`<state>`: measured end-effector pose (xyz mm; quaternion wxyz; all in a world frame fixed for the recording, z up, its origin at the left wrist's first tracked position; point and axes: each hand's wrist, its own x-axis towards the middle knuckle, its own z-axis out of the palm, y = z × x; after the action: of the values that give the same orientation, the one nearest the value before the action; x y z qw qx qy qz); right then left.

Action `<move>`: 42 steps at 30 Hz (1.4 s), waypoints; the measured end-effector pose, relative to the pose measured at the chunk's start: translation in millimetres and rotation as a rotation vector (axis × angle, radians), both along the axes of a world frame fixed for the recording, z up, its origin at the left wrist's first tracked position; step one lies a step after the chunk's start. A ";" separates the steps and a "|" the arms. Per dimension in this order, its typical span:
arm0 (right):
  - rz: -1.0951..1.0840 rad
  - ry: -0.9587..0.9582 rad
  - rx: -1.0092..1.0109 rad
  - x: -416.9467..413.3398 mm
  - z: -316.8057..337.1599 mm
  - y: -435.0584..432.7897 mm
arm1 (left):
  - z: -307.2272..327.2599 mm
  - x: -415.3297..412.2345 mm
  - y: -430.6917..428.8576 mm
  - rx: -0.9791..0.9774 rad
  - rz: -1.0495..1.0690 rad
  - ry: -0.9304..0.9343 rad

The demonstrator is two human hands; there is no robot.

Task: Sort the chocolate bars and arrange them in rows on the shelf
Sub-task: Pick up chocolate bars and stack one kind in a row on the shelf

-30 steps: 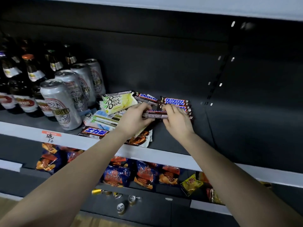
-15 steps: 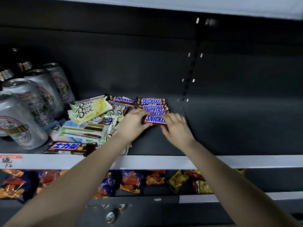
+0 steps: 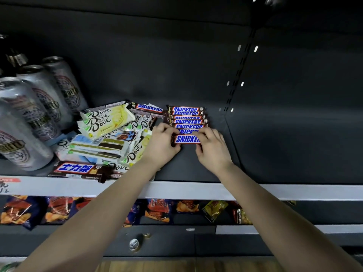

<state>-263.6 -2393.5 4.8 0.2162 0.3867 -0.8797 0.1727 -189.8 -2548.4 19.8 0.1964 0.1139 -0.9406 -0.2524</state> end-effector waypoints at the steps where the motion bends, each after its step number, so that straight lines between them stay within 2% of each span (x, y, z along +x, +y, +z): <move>1: -0.005 -0.006 -0.008 -0.4 -0.7 0.7 | -0.3 -0.3 -0.1 0.003 0.002 -0.001; 19: -0.024 -0.017 -0.099 -2.4 -4.8 1.0 | -1.6 -3.5 0.8 0.034 0.024 -0.002; 26: 0.003 0.037 -0.143 -0.1 -1.8 -2.4 | 0.8 -3.0 0.9 0.114 0.037 0.015; 30: 0.072 0.124 -0.129 1.7 3.5 -7.6 | 6.7 -3.1 -0.5 0.238 0.072 0.081; 33: 0.076 0.098 -0.151 1.6 14.8 -18.8 | 19.4 -1.9 -4.4 0.290 0.109 0.099; 38: 0.135 0.132 -0.206 1.4 40.2 -55.3 | 42.3 8.1 -19.7 0.252 0.120 0.118; 42: 0.187 0.102 -0.173 10.5 53.7 -88.0 | 46.7 26.1 -42.2 0.159 0.162 0.083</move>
<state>-253.1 -2481.5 58.6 0.2763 0.4552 -0.8095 0.2475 -163.7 -2590.6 66.5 0.2455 0.1940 -0.8963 -0.3141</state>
